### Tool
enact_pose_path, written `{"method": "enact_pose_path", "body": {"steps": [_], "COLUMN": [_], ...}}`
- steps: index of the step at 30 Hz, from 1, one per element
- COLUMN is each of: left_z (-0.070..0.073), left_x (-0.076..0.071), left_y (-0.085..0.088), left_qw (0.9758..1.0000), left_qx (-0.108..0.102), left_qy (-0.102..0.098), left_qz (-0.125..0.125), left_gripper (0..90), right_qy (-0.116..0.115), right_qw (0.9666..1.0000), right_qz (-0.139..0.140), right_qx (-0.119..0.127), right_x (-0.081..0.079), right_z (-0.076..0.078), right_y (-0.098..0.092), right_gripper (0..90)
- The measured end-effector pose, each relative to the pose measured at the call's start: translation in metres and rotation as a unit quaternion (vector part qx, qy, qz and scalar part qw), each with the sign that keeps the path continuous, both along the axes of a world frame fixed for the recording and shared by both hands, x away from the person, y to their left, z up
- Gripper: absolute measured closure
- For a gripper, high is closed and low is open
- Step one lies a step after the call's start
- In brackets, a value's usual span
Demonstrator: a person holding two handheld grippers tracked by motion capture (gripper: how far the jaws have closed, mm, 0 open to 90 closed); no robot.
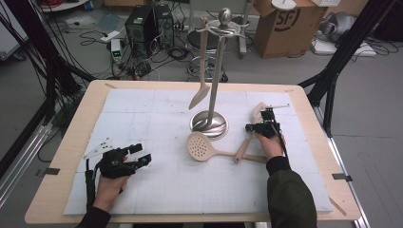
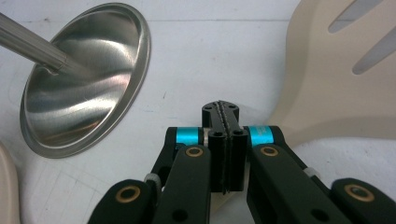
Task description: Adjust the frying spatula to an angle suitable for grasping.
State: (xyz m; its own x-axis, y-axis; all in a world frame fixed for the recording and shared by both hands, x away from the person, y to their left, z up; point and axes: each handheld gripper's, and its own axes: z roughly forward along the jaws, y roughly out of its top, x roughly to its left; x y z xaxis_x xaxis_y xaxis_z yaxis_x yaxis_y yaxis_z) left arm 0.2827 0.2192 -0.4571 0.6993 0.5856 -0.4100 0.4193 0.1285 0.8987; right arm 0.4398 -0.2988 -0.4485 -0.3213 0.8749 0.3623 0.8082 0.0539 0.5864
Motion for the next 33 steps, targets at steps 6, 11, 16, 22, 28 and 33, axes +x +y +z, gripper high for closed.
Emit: {"method": "enact_pose_path", "body": {"steps": [6,11,16,22,28,33], "left_z": [0.000,0.000,0.000,0.000,0.000,0.000], "left_x": [-0.001,-0.001,-0.001,0.000,0.000,0.000], "left_y": [0.000,-0.001,-0.001,-0.001,-0.001,-0.001], "left_qw": [1.0000,1.0000,1.0000,1.0000,1.0000,1.0000], "left_qx": [0.002,0.004,0.002,0.003,0.003,0.002], "left_qy": [0.000,0.000,0.000,0.000,0.000,0.001], "left_qz": [-0.003,-0.003,-0.001,-0.001,-0.001,-0.001], "left_gripper": [24.0,24.0,24.1,24.3,24.4,24.4], "right_qy": [0.002,0.002,0.008,0.014,-0.014,-0.025], "right_qw": [1.0000,0.9999,0.9999,0.9998,0.9995,0.9989], "right_qz": [-0.002,-0.004,0.002,0.012,0.016,0.023], "right_qx": [0.006,0.015,0.011,0.000,0.022,0.033], "right_x": [-0.008,-0.016,-0.021,-0.027,-0.047,-0.068], "right_z": [0.000,-0.001,0.000,0.004,0.025,0.030], "right_y": [-0.006,-0.011,-0.015,-0.014,-0.021,-0.026], "right_gripper": [90.0,90.0,90.0,90.0,90.0,90.0]}}
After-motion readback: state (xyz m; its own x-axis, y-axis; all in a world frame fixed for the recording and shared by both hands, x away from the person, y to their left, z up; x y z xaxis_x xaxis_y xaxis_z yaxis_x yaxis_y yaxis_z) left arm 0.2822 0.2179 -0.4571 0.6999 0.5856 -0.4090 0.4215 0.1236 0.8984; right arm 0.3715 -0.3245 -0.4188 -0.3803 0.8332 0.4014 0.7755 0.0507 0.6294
